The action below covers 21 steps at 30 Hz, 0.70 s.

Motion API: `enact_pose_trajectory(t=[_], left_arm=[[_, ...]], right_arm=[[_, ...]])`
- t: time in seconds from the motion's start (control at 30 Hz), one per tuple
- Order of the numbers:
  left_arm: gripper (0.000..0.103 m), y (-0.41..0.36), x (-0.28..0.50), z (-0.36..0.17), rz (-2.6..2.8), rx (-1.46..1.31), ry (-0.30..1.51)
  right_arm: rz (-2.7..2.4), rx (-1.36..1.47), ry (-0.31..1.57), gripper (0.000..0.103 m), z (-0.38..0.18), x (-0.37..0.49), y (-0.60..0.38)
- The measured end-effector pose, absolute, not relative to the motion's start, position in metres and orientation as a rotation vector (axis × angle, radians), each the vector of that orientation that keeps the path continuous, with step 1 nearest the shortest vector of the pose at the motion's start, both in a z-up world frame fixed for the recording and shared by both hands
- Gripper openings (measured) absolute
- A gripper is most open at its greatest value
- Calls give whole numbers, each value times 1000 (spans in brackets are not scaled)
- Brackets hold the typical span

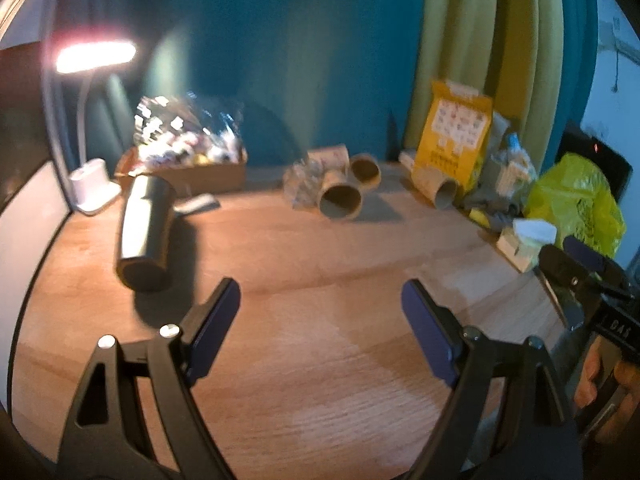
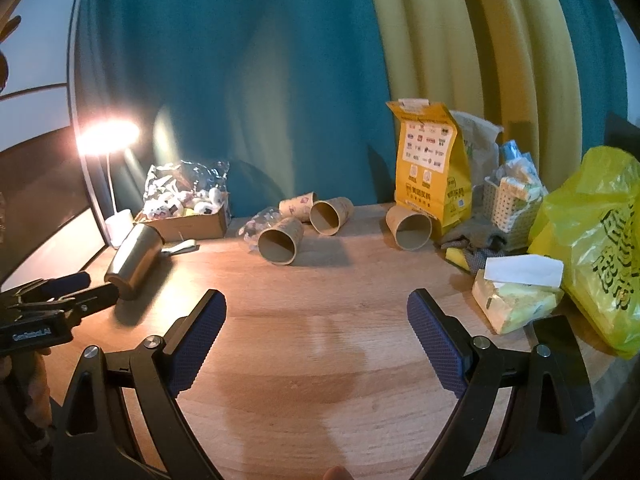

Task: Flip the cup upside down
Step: 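Move the left gripper toward the rim-down pink pig-print paper cup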

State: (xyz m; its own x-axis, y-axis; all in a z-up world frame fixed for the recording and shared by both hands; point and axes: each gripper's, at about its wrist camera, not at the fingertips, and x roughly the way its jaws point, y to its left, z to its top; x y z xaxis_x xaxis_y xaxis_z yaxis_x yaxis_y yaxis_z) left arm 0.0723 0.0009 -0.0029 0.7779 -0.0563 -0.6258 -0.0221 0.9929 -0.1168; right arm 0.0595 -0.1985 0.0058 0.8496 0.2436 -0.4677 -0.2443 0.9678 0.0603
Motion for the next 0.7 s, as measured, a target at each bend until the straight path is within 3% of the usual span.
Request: enact_pose_trajectory(t=[0.7], left_arm=[[84,-39,352,-30,-133,75,959]], right_arm=[[232,52,660,94,-38,221,-236]])
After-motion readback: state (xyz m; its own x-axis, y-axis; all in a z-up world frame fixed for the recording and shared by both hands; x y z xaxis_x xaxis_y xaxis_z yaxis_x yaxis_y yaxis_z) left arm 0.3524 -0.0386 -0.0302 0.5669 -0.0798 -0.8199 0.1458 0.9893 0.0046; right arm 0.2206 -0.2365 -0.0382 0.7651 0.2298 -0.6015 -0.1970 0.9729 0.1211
